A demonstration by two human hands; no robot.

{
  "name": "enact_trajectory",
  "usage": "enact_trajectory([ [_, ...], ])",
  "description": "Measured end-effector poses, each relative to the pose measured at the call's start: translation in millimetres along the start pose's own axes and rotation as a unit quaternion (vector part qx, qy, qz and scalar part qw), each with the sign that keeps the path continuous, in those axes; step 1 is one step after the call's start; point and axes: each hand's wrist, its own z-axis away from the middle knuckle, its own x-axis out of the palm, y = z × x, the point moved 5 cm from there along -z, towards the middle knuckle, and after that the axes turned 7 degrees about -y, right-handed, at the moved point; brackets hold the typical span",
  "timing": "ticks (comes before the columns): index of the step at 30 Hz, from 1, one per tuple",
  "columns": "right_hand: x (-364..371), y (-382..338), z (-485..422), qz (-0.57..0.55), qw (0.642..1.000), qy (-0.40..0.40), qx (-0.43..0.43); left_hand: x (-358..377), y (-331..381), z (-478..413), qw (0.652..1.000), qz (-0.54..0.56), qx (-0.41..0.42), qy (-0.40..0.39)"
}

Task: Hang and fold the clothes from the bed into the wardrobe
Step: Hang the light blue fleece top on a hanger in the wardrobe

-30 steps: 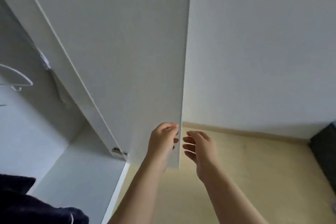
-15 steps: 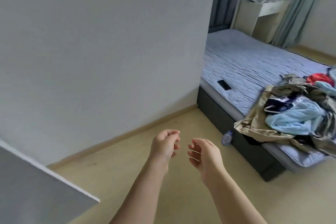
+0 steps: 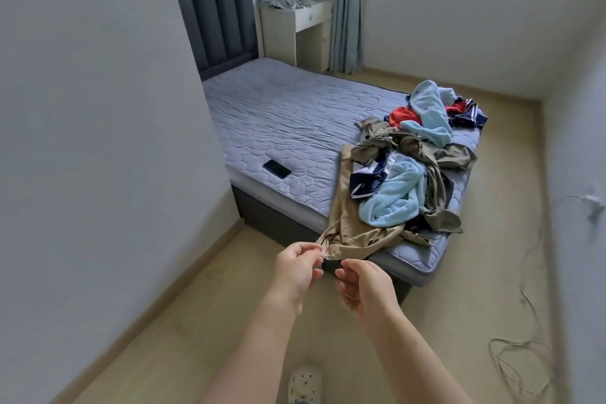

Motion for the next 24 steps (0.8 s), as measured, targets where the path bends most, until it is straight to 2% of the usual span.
enact_trajectory([
  [7, 16.4, -87.9, -104.0, -0.034, 0.998, 0.050, 0.008, 32.1, 63.1, -135.8, 0.998, -0.010, -0.028, -0.054],
  [13, -2.8, -111.0, -165.2, -0.073, 0.991, 0.097, 0.050, 65.0, 78.4, -210.1, 0.992, -0.061, -0.053, -0.092],
  [19, -34.5, -135.0, -243.9, -0.106, 0.984, 0.112, 0.092, 101.4, 76.3, -287.0, 0.986, -0.119, -0.075, -0.085],
  [24, -68.6, -157.4, -321.1, -0.057, 0.978, 0.117, 0.162, 144.9, 68.0, -363.2, 0.982, -0.134, -0.116, -0.060],
])
